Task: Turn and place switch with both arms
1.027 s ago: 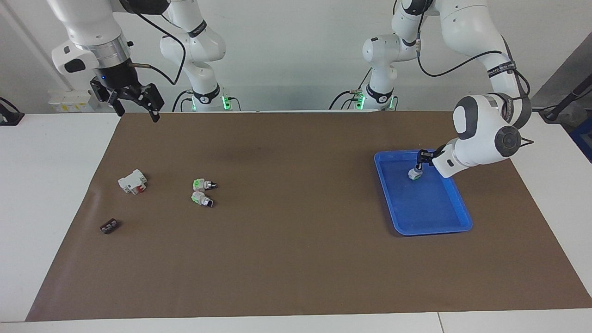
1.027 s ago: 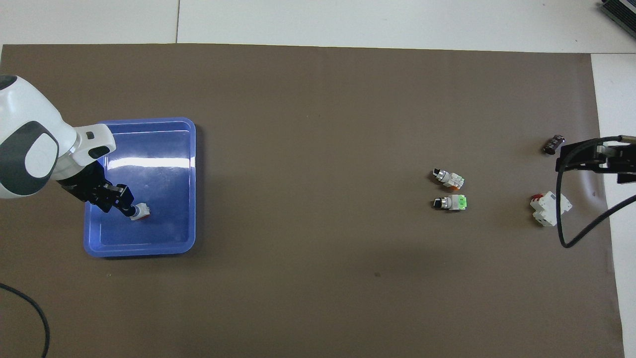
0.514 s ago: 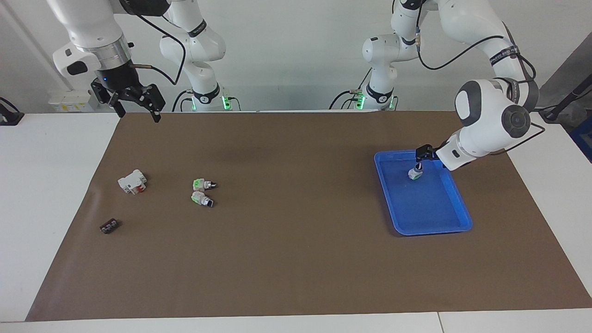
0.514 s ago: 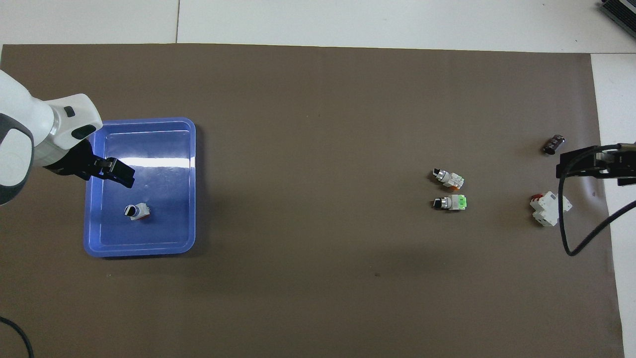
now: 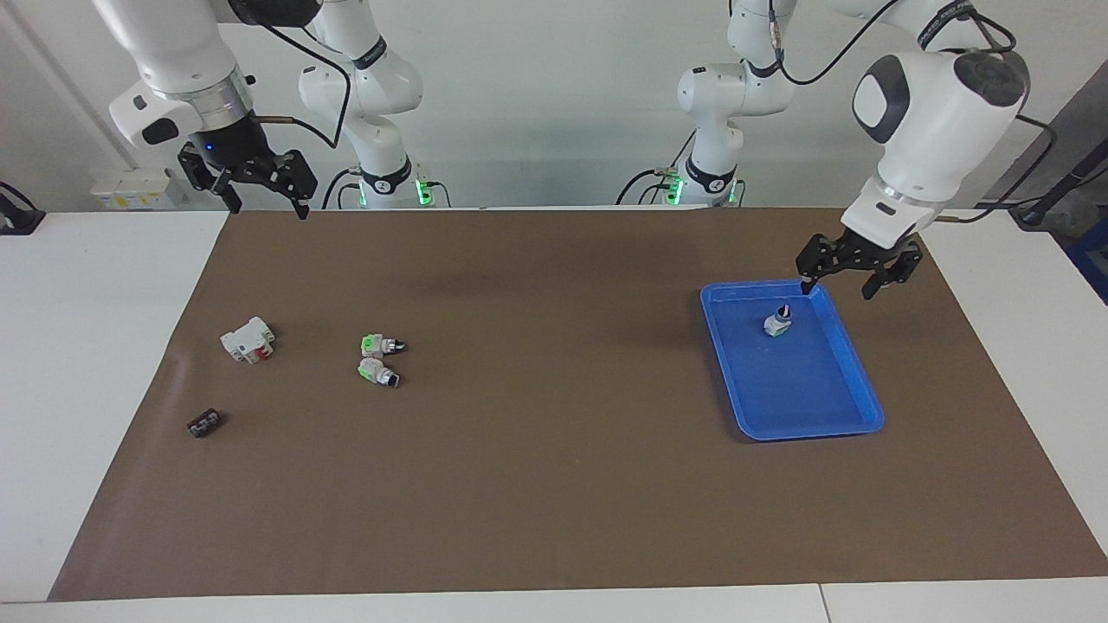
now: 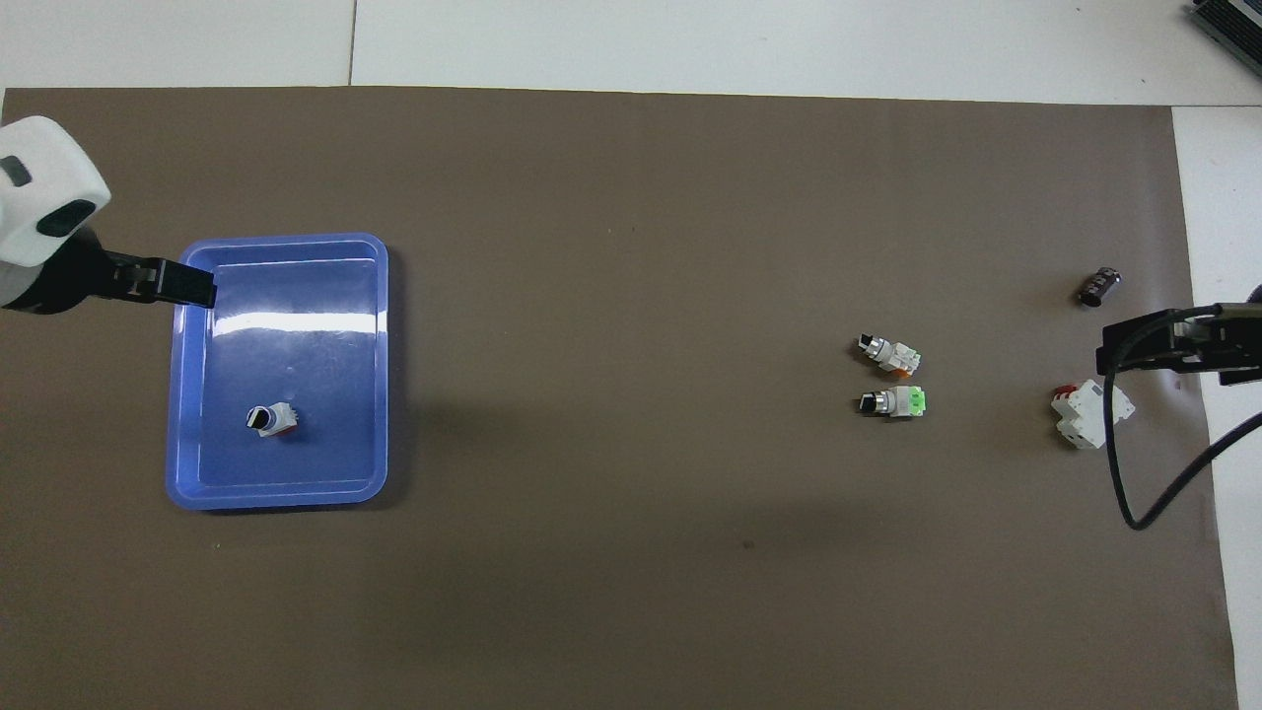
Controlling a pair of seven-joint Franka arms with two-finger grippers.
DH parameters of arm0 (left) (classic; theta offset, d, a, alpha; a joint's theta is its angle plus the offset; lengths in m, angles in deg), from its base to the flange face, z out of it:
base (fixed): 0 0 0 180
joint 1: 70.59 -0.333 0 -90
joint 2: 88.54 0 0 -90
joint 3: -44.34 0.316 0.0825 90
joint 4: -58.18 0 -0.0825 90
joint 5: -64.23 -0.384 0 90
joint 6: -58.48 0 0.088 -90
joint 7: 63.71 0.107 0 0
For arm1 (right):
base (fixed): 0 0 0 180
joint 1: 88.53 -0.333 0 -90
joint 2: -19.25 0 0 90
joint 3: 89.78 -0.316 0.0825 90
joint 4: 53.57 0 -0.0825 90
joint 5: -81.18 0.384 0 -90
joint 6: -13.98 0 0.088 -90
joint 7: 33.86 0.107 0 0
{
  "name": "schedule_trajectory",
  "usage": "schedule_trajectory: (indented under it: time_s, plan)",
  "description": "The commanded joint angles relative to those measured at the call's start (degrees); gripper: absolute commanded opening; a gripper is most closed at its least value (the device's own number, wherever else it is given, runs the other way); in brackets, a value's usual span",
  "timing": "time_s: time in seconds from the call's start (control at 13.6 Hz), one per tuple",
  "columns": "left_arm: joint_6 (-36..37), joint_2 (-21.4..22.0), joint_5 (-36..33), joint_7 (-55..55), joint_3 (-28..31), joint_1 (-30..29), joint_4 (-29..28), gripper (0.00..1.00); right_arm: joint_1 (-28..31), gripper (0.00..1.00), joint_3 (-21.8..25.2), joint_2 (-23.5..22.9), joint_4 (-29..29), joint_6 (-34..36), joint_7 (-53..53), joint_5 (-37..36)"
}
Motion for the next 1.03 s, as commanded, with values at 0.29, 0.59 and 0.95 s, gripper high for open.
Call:
schedule_trajectory:
  time_s: [0.29,0.59,0.95]
  plan:
    - [13.39,1.55,-0.58,-0.84,2.75,-0.46,8.72,1.00,-0.60,1.00,0.56,0.94,0.73,0.01,-1.13,0.53]
    - [16.30,3.66,-0.50,-3.20,-4.63,-6.45,9.51,1.00,0.02,1.00,0.65,1.03,0.73,0.01,-1.48,1.06]
    - [16.75,4.02,-0.59,-4.98,-4.29,-5.84,8.55,0.99,0.02,1.00,0.65,1.12,0.64,0.01,-1.66,1.06]
